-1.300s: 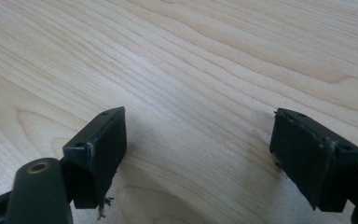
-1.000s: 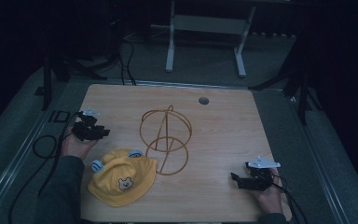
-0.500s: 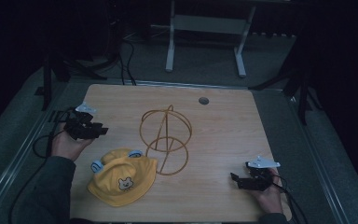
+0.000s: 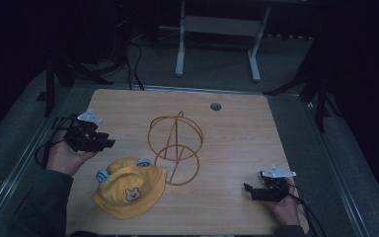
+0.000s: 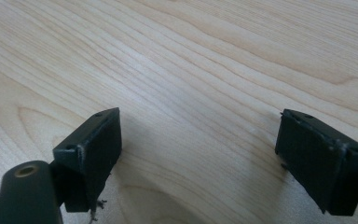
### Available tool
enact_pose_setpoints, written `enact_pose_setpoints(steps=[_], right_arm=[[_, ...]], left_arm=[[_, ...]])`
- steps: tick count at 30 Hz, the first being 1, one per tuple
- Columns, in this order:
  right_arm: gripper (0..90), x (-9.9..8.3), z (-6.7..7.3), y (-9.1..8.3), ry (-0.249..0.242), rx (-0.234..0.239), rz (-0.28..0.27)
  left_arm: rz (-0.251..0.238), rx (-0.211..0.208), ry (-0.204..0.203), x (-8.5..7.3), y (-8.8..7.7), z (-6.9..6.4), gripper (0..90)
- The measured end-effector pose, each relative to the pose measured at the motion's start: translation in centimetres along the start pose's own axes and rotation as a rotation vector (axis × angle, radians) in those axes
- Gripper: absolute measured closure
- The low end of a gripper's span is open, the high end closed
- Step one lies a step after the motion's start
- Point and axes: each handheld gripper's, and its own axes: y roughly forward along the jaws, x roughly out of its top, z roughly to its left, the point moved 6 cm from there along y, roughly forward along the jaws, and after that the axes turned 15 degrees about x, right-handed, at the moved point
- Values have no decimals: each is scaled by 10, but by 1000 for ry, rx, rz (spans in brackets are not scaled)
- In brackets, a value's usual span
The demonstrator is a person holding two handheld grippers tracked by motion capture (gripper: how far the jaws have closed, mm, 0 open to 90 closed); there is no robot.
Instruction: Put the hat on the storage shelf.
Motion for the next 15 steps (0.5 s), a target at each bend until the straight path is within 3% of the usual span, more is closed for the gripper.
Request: enact_pose_setpoints(steps=[7,9,15], right_arm=[[145,0,0,0,0,0,0],[145,0,0,0,0,0,1],[145,0,0,0,1,1,1]], left_arm=[[4,-45,73,0,-14,-12,599],[15,-60,110,0,-19,-18,594],[24,-84,133,0,-26,-23,594]])
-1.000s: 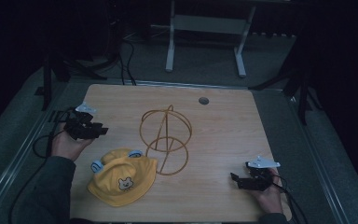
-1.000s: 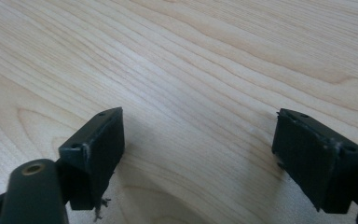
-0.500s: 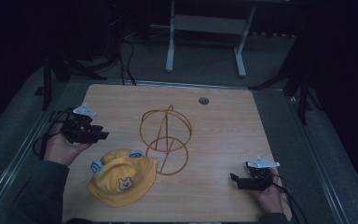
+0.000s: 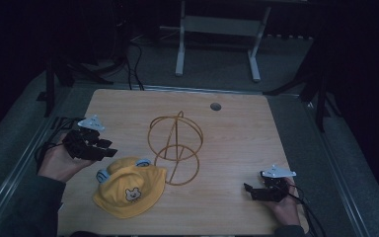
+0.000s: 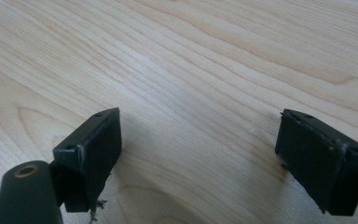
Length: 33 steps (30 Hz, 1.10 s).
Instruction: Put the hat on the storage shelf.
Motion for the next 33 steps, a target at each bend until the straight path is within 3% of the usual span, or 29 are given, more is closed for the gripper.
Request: enact_pose_setpoints(steps=[10,12,18,33], right_arm=[[143,0,0,0,3,0,-2],[144,0,0,0,1,0,-1],[143,-1,1,0,1,3,-1],[143,-1,2,0,2,3,0]], left_arm=[[9,-53,51,-2,-1,-10,559],[-1,-79,82,-1,-2,-15,541],[-1,-102,103,1,-2,-21,523],[62,-169,184,0,4,-46,485]])
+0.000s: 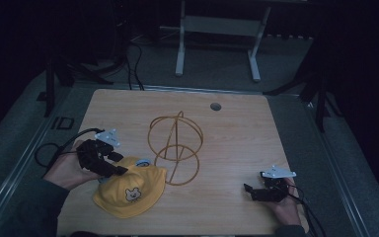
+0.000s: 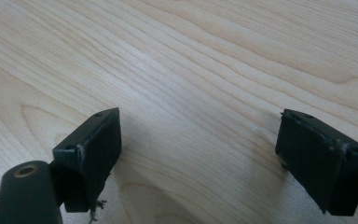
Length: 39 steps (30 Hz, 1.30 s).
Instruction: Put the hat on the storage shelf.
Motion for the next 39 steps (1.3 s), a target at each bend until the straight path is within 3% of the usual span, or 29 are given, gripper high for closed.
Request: enact_pose_setpoints(steps=[6,21,28,39], right_arm=[[143,0,0,0,0,0,-1],[143,0,0,0,-2,0,0],[143,0,0,0,-3,0,1],[143,0,0,0,-3,0,0]], left_arm=[[29,-19,17,-1,5,-5,495],[106,-21,51,-2,22,-10,539],[182,-6,84,-5,35,-14,544],[225,5,86,-9,33,-11,544]])
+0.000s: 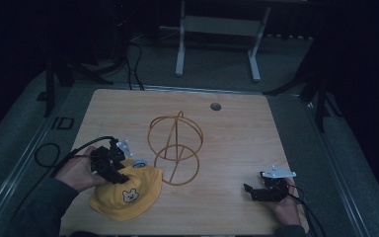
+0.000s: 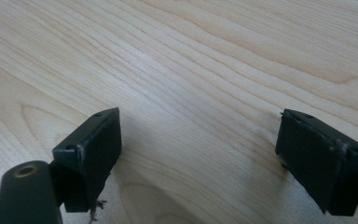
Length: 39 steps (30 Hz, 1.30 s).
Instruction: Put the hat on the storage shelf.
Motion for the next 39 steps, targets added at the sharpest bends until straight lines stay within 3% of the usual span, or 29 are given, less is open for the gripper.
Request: enact_pose_setpoints(steps=[5,7,11,18,39], right_arm=[[143,0,0,0,0,0,0],[143,0,0,0,0,0,1],[143,0,0,0,0,0,0],[143,0,0,0,1,0,0],[143,0,0,0,3,0,0]], left_arm=[[26,-1,8,-1,-1,0,588],[38,0,7,-1,-1,1,694],[67,12,-9,-4,-2,4,749],[77,20,-21,-8,-5,7,767],[14,47,-74,-14,-29,21,771]])
